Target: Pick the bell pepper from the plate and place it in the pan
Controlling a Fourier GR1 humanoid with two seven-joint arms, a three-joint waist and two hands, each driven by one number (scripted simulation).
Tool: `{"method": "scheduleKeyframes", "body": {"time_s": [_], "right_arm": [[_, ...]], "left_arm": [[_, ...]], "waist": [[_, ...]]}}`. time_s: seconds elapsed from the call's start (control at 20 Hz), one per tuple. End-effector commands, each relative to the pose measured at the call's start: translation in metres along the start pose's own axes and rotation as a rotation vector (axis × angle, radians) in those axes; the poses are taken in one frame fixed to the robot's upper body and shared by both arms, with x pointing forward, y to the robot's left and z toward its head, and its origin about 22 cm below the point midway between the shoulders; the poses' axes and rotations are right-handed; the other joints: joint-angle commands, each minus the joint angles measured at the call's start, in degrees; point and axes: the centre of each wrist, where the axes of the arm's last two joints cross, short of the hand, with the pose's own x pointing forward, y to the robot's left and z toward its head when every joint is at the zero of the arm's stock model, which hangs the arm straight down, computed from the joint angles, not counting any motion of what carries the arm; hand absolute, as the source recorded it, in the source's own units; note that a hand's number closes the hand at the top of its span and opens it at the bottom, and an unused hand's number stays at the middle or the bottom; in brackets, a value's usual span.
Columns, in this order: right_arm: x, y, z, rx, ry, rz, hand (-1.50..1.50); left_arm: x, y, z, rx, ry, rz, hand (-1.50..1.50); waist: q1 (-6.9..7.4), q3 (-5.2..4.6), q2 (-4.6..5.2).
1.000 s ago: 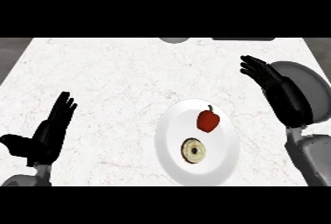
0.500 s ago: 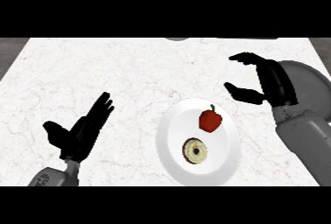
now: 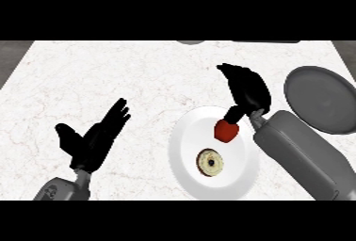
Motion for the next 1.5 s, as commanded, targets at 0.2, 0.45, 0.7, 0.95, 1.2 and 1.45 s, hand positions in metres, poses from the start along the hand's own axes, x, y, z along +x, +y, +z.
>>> {"method": "scheduleKeyframes", "body": {"time_s": [0.2, 0.45, 0.7, 0.95, 1.2, 1.45], "right_arm": [[0.073, 0.028, -0.014, 0.385, 0.288, 0.483, -1.50], [0.109, 0.035, -0.026, 0.644, 0.390, 0.614, -1.50], [0.133, 0.044, -0.032, 0.731, 0.463, 0.673, -1.50], [0.128, 0.053, -0.034, 0.739, 0.530, 0.635, -1.50], [0.116, 0.082, -0.023, 0.711, 0.551, 0.691, -1.50], [0.122, 0.074, -0.030, 0.650, 0.567, 0.823, -1.50]], "left_arm": [[0.002, -0.015, -0.002, -0.023, 0.004, -0.005, 0.00], [0.006, -0.003, 0.000, -0.016, 0.007, -0.001, 0.00], [0.007, -0.011, -0.009, -0.017, 0.007, -0.005, 0.00], [0.004, -0.020, -0.001, -0.044, 0.004, 0.016, 0.00], [0.004, 0.011, 0.005, -0.003, 0.009, 0.010, 0.00], [0.003, -0.015, -0.004, -0.014, 0.014, 0.014, 0.00]], "waist": [[1.54, 0.04, 0.11], [1.17, 0.10, 0.12], [0.85, 0.15, 0.25], [1.47, 0.25, 0.30], [0.04, 0.27, 0.12], [-0.69, 0.27, 0.09]]}}
